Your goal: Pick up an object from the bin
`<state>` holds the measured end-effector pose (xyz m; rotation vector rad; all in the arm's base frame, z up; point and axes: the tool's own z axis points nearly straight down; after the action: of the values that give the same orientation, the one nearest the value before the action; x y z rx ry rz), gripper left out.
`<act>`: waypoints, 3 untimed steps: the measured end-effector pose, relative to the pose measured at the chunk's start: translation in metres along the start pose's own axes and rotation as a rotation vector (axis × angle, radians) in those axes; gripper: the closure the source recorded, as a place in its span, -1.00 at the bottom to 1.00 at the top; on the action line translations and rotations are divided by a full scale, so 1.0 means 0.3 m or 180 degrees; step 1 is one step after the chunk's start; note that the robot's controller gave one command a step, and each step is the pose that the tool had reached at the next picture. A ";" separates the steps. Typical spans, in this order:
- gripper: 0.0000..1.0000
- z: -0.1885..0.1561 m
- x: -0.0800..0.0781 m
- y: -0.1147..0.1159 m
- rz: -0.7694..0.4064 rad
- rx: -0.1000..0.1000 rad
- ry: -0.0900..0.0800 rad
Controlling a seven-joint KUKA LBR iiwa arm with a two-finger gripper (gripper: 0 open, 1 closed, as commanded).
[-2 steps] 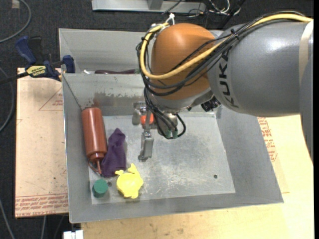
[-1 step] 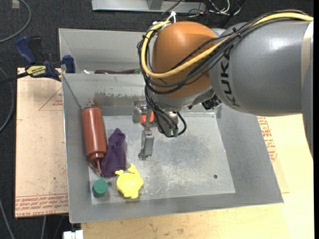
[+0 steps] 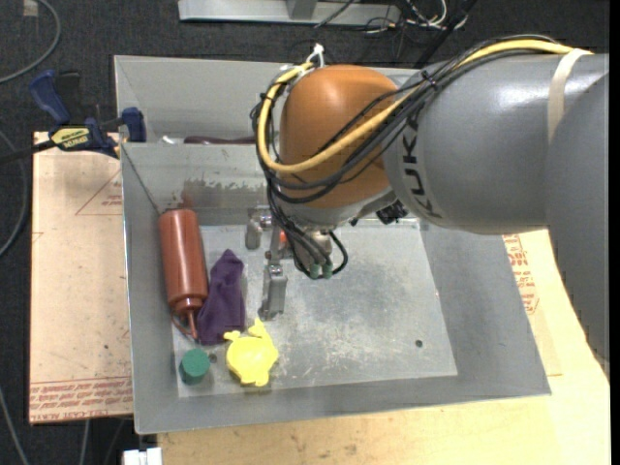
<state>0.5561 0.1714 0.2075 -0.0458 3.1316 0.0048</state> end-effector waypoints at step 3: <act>1.00 0.413 0.032 0.109 -0.1304 -0.0004 0.0023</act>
Offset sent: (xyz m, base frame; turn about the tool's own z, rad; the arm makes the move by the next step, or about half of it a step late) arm -0.0075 0.0059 -0.1074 -0.3078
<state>0.5466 0.2041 0.0836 -0.6834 3.0634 0.0032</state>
